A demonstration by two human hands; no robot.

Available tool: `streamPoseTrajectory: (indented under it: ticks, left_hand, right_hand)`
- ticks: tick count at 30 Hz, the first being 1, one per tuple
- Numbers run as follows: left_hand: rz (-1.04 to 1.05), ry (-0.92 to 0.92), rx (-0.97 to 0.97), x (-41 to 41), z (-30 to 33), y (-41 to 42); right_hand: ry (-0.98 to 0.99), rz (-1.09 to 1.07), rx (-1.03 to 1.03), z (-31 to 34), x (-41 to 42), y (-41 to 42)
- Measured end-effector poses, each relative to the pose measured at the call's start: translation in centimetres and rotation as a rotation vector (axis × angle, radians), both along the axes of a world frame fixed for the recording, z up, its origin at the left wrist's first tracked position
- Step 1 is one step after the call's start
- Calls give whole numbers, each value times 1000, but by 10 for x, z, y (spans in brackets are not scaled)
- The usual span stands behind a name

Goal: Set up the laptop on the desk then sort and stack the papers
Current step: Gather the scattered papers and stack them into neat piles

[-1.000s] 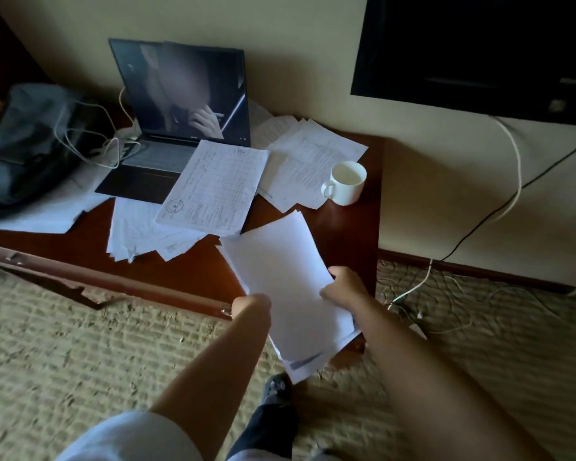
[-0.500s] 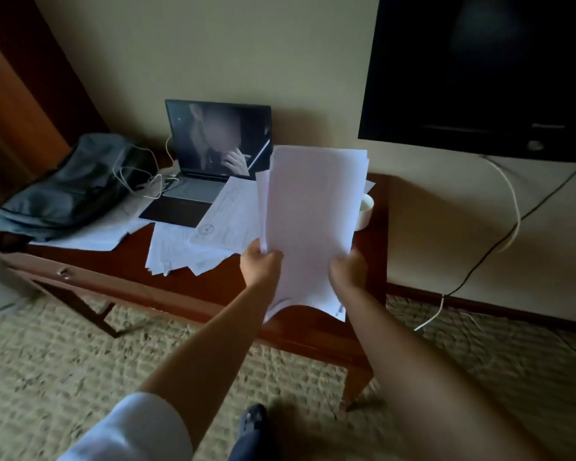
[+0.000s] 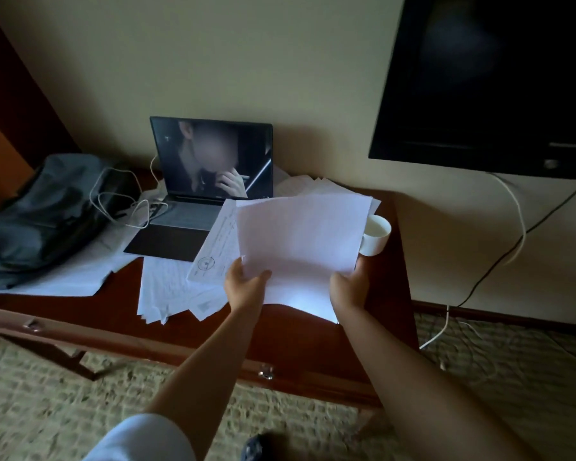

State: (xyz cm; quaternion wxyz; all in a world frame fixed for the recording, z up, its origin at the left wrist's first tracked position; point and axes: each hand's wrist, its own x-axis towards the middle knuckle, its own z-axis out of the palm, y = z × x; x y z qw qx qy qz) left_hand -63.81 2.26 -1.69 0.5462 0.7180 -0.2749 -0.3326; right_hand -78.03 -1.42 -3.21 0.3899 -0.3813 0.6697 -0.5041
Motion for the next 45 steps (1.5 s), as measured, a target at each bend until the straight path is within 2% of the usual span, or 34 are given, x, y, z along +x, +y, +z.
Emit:
streamPoseTrajectory:
  ticks: [3, 6, 10, 15, 18, 26, 28, 31, 33, 35, 40, 45]
  left_hand:
    - [64, 8, -4, 1, -13, -7]
    - [4, 15, 71, -4, -27, -13]
    - [1, -53, 103, 8, -22, -27]
    - [-44, -249, 169, 74, -2, -70]
    - [-60, -334, 251, 119, -11, -91]
    - [-227, -401, 414, 182, -51, -150]
    - [-283, -417, 495, 192, -66, -159]
    - [-362, -503, 616, 200, -75, -163]
    - [-378, -549, 652, 202, -76, -165]
    - [-343, -499, 633, 203, -76, -169]
    - [-302, -319, 652, 211, -75, -179]
    - [-263, -393, 683, 205, -77, -178]
  right_hand:
    - [111, -26, -32, -4, 7, -10]
    - [152, 47, 5, -16, 17, -8]
    - [232, -2, -27, -15, 28, -19]
    - [192, 130, 148, -8, 78, -59]
    - [259, 267, 192, -21, 109, -66]
    - [222, 268, 274, -63, 150, -106]
    - [286, 265, 341, -73, 146, -113]
    - [482, 251, 448, -87, 138, -121]
    - [481, 272, 458, -97, 137, -126]
    - [401, 279, 433, -102, 138, -132]
    - [415, 263, 446, -106, 146, -146]
    - [373, 283, 426, -94, 150, -143]
